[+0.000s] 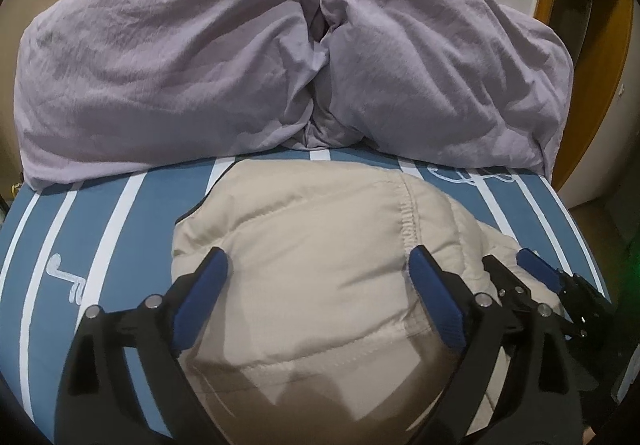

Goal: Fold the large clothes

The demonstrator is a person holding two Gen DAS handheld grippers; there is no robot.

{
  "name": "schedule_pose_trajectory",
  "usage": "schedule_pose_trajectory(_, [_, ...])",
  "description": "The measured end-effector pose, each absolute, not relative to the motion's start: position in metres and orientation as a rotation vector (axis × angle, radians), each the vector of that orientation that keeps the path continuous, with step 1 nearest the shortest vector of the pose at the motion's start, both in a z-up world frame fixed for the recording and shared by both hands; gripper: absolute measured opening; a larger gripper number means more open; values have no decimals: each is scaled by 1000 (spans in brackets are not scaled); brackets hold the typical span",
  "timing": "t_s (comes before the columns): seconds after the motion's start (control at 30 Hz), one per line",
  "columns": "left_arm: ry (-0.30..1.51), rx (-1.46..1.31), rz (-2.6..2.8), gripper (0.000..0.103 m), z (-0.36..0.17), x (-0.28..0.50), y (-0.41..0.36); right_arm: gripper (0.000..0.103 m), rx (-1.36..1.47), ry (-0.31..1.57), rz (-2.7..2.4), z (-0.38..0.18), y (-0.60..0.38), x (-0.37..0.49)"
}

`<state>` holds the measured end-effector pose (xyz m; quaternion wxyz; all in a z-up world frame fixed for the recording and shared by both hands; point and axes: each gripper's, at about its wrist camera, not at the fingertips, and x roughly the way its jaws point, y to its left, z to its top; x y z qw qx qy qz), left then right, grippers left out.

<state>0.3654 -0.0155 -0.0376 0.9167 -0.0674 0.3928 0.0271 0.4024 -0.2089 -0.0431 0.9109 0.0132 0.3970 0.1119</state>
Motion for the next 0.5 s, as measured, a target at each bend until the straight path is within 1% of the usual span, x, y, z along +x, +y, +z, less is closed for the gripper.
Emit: schedule_pose_trajectory(0.5, [810, -147, 60, 96, -48, 370, -13, 58, 35, 808, 225, -47, -207, 410])
